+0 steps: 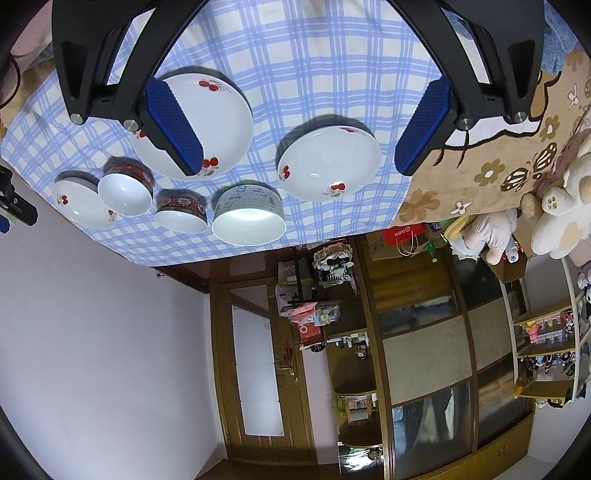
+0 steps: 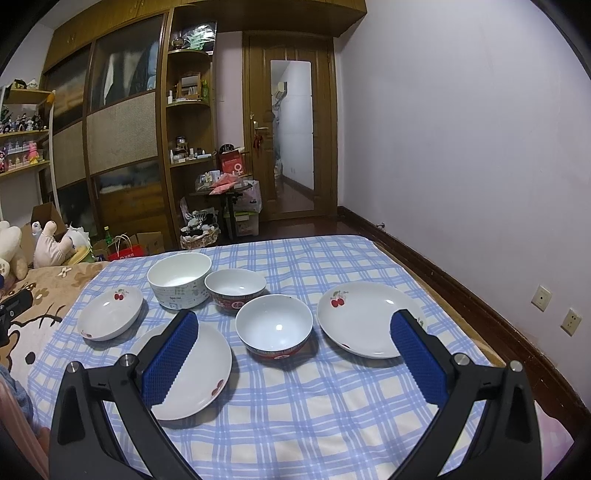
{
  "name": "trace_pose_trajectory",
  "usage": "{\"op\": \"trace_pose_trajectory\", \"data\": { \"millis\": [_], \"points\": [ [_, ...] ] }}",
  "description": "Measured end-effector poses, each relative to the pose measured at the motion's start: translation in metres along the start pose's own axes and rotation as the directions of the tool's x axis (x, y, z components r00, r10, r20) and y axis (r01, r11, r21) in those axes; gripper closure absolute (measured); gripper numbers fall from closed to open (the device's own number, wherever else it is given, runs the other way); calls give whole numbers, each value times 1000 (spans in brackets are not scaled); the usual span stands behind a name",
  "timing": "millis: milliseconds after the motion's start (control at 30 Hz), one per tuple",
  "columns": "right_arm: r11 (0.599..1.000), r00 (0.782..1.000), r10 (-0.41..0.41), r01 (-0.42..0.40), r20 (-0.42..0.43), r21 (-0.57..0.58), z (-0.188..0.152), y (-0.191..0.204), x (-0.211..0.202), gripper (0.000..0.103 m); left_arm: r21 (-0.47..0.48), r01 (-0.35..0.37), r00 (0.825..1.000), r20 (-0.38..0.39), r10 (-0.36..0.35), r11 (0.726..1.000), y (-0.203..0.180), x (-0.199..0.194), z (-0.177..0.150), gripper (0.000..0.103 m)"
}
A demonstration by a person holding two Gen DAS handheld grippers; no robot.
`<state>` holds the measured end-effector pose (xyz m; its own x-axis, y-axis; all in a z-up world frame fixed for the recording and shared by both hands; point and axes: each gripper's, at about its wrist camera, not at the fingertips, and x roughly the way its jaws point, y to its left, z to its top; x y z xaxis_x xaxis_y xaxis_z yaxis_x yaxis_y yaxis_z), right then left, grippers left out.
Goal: Organize plates and bowls
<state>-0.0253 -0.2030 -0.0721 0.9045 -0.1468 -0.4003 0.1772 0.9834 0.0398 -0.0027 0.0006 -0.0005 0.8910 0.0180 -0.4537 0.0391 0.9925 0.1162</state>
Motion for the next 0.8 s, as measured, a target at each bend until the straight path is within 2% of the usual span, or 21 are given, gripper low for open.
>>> {"op": "trace_pose_trajectory", "data": {
  "millis": [800],
  "points": [
    [1000, 1000, -3, 3, -3, 0, -2, 2, 1, 0, -3, -7, 1000, 2, 7, 1000, -2, 1, -2, 1]
  ]
}}
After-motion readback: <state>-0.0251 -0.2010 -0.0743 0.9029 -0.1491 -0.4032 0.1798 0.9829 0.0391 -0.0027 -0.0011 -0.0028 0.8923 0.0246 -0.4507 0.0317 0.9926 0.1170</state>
